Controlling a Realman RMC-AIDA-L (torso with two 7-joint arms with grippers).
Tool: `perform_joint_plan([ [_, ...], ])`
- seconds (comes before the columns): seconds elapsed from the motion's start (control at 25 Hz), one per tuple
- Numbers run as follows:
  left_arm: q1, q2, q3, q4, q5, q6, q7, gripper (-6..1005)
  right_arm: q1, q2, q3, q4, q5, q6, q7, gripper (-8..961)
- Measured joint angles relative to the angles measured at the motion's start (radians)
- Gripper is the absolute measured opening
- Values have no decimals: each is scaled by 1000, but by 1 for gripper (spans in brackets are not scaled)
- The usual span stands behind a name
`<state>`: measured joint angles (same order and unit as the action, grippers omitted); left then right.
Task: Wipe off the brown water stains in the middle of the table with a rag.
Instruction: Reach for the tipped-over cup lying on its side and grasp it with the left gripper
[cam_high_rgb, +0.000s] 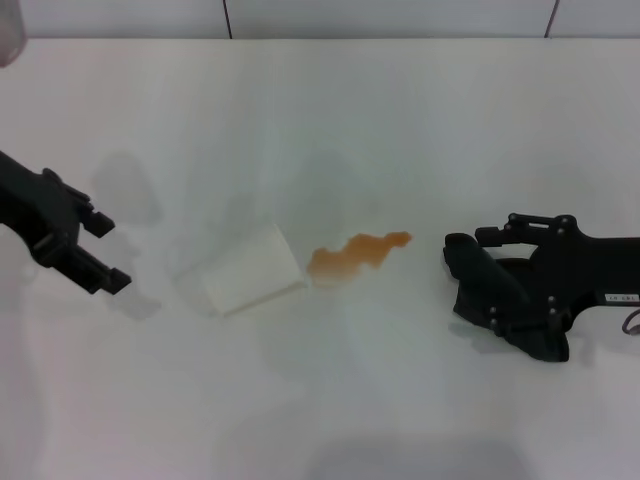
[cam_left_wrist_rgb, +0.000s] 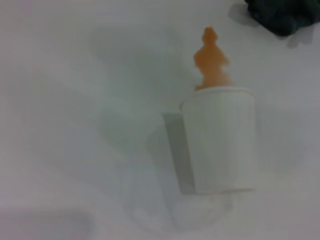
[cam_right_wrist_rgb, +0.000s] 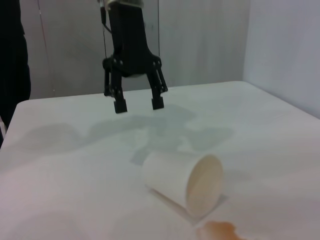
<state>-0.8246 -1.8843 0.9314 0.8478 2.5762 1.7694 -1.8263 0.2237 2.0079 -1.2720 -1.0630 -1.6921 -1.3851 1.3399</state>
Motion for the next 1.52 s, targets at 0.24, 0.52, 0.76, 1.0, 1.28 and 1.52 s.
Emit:
perform_joint_plan([
  [0.24,-12,-17,1,10,-2,-29,5,874,0,0,-1,0,5,0,0,857],
  [0.52,-30,-53,1,30,-10,-49,10,873,0,0,-1,0,5,0,-1,857],
  [0.76,-47,-76,6,30,-9,-58,13,872,0,0,-1,0,6,0,-3,856],
  [1.0,-59,-97,20,19,-4,-82,14,871,0,1,-10,0,8,0,-3,856],
  [1.28,-66,-121,56,14,-1,-107,15,870,0,2,-11,0,8,0,-2,856],
  [1.52,-67,-140,98,12,3,-127,8,869,0,2,-10,1,8,0,-2,856],
])
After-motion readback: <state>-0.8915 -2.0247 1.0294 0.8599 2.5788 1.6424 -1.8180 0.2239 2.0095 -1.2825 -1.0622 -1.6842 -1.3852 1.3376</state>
